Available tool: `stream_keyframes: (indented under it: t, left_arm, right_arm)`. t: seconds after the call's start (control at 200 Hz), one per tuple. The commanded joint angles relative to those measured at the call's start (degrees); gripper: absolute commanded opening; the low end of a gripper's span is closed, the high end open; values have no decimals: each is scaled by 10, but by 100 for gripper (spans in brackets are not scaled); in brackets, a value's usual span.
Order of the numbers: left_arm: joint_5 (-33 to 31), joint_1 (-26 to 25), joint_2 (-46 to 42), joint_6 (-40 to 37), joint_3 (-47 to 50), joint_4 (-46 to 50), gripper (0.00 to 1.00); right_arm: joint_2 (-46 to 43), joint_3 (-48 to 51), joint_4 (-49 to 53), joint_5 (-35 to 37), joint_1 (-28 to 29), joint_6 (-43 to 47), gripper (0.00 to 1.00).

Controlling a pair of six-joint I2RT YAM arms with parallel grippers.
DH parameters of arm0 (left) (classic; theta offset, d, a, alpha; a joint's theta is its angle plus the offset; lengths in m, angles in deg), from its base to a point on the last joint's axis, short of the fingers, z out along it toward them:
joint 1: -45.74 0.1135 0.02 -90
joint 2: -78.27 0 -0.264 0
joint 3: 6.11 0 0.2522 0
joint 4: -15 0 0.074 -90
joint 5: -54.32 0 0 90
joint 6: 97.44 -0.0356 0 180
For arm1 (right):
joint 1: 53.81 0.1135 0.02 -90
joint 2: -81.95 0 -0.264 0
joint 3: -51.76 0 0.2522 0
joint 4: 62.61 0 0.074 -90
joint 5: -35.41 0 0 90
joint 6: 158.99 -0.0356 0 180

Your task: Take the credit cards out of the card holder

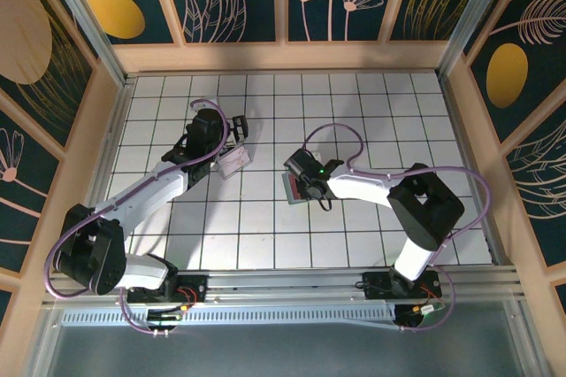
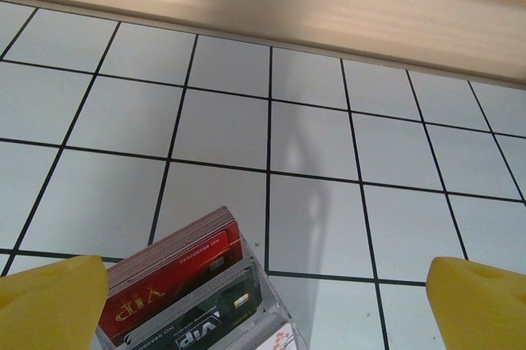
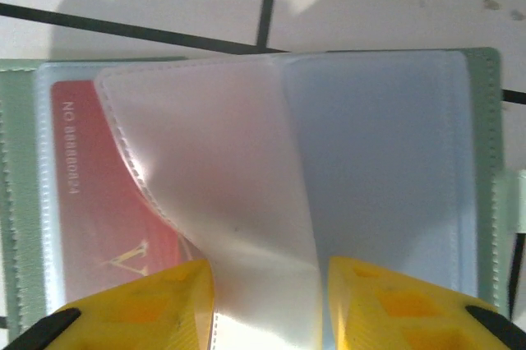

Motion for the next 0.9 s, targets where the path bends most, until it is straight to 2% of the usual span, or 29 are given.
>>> stream_keyframes:
  t: [0.0, 0.31, 0.896]
  left_arm:
    - [7, 3, -12, -3, -7, -8, 99]
    - [8, 3, -16, -5, -4, -6, 99]
    - [16, 3, -18, -14, 1, -2, 99]
  right_arm:
    - [-15, -15, 24, 48, 0, -12, 42]
    - [-39, -2, 11, 43, -27, -13, 42]
    - [-66, 70, -46, -17, -98, -14, 31]
